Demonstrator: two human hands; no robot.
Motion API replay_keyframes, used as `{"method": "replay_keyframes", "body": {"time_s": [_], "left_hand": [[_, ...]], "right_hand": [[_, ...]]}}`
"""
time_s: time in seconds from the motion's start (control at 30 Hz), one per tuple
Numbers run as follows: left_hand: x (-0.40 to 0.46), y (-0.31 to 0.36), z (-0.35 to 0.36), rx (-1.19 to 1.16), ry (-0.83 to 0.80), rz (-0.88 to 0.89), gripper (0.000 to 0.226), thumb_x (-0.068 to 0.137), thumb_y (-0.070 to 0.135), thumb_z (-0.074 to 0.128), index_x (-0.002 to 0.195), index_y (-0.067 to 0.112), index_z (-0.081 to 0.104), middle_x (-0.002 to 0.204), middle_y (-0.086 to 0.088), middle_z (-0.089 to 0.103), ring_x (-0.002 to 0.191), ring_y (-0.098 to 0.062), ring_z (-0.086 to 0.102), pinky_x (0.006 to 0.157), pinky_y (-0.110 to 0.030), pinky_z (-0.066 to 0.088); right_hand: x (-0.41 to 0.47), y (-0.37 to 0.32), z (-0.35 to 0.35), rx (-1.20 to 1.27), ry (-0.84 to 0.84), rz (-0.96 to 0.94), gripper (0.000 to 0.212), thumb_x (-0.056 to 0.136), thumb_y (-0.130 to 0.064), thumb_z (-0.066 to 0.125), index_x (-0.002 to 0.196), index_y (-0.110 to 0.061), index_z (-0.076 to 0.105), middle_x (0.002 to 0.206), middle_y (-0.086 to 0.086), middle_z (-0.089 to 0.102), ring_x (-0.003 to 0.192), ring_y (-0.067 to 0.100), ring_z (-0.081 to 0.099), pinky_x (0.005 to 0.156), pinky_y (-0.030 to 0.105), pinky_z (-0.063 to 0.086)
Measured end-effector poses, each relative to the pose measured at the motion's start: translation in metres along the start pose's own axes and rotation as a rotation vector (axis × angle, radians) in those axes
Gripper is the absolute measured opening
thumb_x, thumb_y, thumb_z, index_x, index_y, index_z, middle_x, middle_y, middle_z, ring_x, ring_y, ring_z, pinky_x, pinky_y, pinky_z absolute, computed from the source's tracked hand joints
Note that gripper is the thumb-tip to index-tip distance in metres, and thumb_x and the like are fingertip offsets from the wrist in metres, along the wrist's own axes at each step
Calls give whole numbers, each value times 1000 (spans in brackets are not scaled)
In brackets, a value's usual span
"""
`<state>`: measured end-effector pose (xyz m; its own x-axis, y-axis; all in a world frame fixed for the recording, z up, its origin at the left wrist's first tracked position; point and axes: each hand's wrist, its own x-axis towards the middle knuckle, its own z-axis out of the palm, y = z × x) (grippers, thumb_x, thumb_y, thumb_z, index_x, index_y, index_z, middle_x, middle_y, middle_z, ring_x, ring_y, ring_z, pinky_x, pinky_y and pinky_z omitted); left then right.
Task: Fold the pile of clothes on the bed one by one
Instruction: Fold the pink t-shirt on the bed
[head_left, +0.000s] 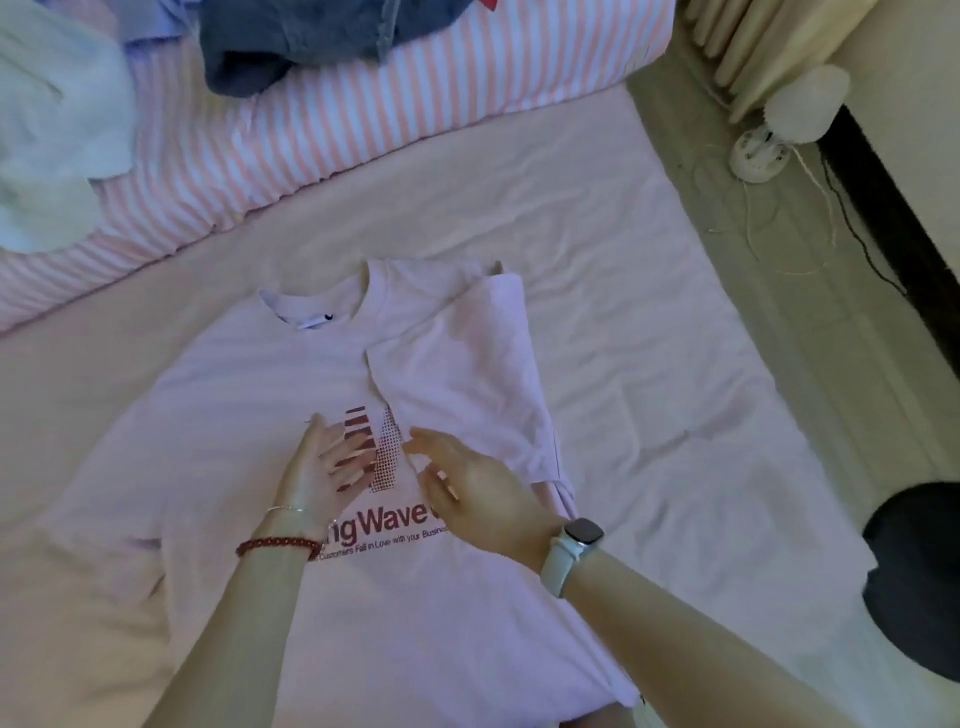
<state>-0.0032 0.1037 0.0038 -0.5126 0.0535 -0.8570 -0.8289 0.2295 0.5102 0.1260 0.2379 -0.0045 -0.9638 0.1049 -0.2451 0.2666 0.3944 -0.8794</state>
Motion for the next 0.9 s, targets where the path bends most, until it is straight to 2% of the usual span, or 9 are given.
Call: {"method": "replay_keyframes", "body": {"time_s": [0.17,0.27,0.33,0.43,0.6,0.67,0.73,0.8,0.9], "left_hand": [[14,-30,14,255,62,-47,36,94,35,52,121,11,51,114,-4,54,105,-21,52,93,-38,44],[21,-52,29,385,124,48,30,82,38,64,96,12,59,94,-9,58,96,-26,56,94,-38,45],[21,-65,38,383,134,89,13,84,24,62,76,15,56,75,-11,54,73,-24,53,76,-27,45],[24,-80,45,478,204,151,30,86,9,53,58,15,45,57,-3,44,57,-19,40,57,-25,33],[21,-82,42,584,268,173,10,87,9,53,81,6,61,75,-5,58,75,-20,51,66,-24,39],[17,-78,29,595,258,226,15,88,10,53,99,3,61,93,-4,57,85,-16,50,71,-24,39],[7,-73,5,588,278,287,21,90,11,54,110,5,58,104,0,53,92,-13,49,78,-24,37],[-2,-71,-28,576,334,302,25,91,10,52,114,4,56,111,-3,53,93,-12,48,80,-24,36],[-7,-72,-86,513,465,261,26,90,5,52,115,1,56,121,-14,55,92,-15,48,78,-22,34]], "right_hand": [[-16,37,-5,-304,295,46,44,81,-16,32,111,-5,63,115,11,64,105,29,61,83,36,53],[-39,66,-7,-531,180,6,42,77,-12,38,111,-6,63,117,10,63,112,27,52,94,40,45],[-58,84,-7,-661,72,10,44,77,-12,40,114,-9,63,125,8,59,121,24,44,98,40,36],[-76,98,-11,-775,-44,76,52,77,-15,40,125,-13,58,138,4,50,131,20,33,101,42,29],[-62,73,-6,-790,66,146,43,78,-18,36,112,-10,61,129,8,57,126,25,40,104,57,29],[-52,60,5,-756,87,132,45,79,-19,37,119,-10,55,131,13,55,126,29,40,105,57,24],[-43,50,23,-734,11,104,46,80,-21,37,123,-13,51,134,13,52,126,32,42,103,56,32],[-35,36,45,-707,-85,143,41,77,-21,47,116,-17,56,131,13,54,122,35,49,92,57,46],[-20,10,74,-705,-128,284,52,61,-17,74,110,-13,62,127,17,55,115,40,54,85,60,47]]}}
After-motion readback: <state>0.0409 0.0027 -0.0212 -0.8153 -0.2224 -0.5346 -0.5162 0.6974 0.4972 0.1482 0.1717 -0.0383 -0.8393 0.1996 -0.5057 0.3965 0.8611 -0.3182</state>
